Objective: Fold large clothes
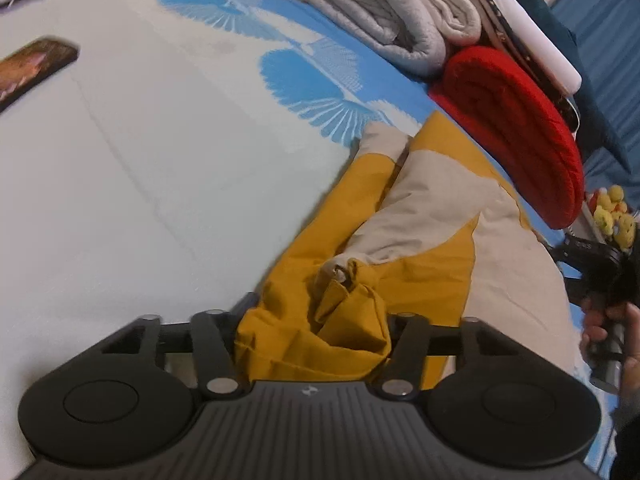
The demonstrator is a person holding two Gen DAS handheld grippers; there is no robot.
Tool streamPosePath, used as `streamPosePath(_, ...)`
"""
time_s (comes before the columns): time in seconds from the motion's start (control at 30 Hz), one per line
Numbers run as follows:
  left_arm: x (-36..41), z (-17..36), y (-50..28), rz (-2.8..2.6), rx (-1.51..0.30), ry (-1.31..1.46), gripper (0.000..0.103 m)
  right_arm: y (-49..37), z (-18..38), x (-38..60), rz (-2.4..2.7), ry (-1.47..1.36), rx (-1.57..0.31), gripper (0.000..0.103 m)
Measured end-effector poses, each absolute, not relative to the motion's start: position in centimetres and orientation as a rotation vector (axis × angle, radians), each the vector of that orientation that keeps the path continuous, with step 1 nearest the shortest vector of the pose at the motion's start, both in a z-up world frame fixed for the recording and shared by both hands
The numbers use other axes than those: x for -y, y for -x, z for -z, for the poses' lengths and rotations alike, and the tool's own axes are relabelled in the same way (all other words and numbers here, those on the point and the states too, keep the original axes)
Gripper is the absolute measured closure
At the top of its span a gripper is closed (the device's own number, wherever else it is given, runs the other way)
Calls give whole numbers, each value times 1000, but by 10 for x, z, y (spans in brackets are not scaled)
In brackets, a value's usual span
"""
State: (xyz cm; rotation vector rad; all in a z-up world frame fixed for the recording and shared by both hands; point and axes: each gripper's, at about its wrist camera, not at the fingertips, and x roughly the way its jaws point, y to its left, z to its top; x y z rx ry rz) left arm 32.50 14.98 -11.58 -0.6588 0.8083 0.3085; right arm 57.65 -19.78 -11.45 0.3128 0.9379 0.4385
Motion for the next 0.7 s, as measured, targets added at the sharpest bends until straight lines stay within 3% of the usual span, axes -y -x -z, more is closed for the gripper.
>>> streamPosePath(0.13,-158,110,-375,-276,-847,611,54,-568,118,232,-409,-406,-891,72)
streamPosePath(0.3,-148,105,-511,-90,-946,356,54,-529,134,300,-311,-520,-827,73)
streamPosePath(0.5,-53,99,-667,109,-986,181,54,-443,154,373,-220,-655,-751,74)
streamPosePath(0.7,48,110,-723,254,-950,9,54,-396,161,396,-175,-736,-749,74)
